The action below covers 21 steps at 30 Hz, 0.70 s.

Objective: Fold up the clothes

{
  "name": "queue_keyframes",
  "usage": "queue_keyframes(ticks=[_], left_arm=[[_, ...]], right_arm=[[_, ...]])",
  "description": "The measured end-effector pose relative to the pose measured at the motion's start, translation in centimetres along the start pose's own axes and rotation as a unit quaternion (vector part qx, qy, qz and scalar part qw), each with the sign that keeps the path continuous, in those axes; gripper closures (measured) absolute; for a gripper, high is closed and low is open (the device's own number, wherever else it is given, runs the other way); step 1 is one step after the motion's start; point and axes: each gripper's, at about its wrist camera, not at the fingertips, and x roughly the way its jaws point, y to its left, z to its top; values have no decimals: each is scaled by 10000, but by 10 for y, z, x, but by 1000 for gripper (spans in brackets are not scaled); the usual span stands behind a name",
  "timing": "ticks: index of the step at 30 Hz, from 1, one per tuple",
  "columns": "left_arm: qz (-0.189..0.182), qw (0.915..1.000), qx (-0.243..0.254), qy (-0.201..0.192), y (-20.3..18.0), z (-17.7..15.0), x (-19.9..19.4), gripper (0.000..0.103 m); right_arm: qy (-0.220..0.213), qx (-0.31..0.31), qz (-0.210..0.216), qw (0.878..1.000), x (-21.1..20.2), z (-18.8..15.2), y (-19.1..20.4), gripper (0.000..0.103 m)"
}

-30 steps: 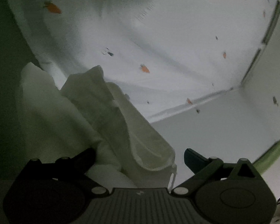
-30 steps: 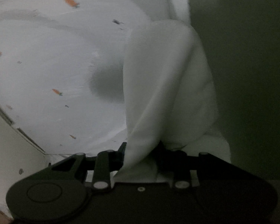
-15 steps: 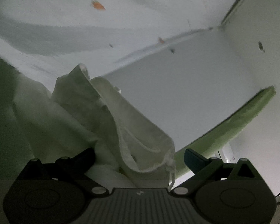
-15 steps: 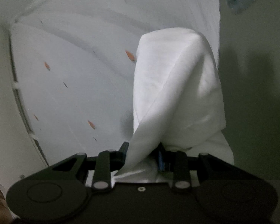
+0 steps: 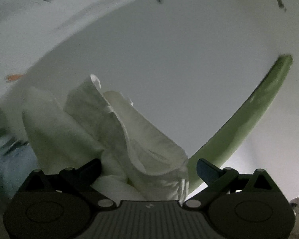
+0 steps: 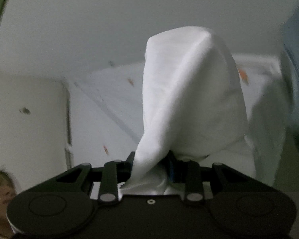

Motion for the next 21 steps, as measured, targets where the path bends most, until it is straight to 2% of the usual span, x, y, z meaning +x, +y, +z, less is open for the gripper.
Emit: queue_keyframes(ticks=[1,2,3,4,5,6,7,8,9,10,12,14,16,17,19,21], left_arm=[[113,9998,135,69,12,9,17,3],[430,9986,273,131,27,14,32,2],[846,9954,401,186,44,18,45,2],[1385,9889,467,251,64,18,55,2],[1997,9783,420,351,89,15,62,2],[2599,9639,325,470,114,10,69,3],[3242,9437,99,644,145,1,74,3],[3685,9257,-193,835,172,-10,76,4],[3894,9143,-507,990,195,-23,74,9],[3940,9096,-783,1065,211,-37,69,10],[3901,9100,-1003,979,226,-48,59,9],[4018,9056,-1002,917,227,-55,49,9],[4196,8976,-994,916,226,-58,39,9],[4232,8962,-980,903,225,-57,29,9],[4234,8982,-886,782,210,-66,12,9],[4246,9000,-778,606,194,-60,6,7]], right_arm=[[-219,-92,96,9997,-4,12,-4,70],[-445,-196,88,9988,-2,16,-14,66],[-754,-321,-94,9966,-10,25,-25,63],[-1033,-438,-407,9929,-18,31,-36,45],[-1347,-570,-938,9848,-27,34,-48,26],[-1703,-685,-1716,9679,-37,36,-61,18],[-2010,-739,-2680,9393,-45,36,-76,15],[-1974,-672,-3639,9078,-49,39,-91,16],[-1912,-596,-4561,8671,-53,41,-106,20],[-1707,-617,-4876,8540,-55,41,-114,20],[-1643,-766,-4994,8472,-57,36,-111,17],[-1271,-1133,-5292,8312,-46,34,-101,9],[-936,-1703,-5675,8001,-25,29,-95,6],[-789,-1961,-5805,7863,-16,29,-92,3],[-422,-2401,-5969,7644,3,34,-89,2],[-100,-2813,-6074,7429,24,32,-87,0]])
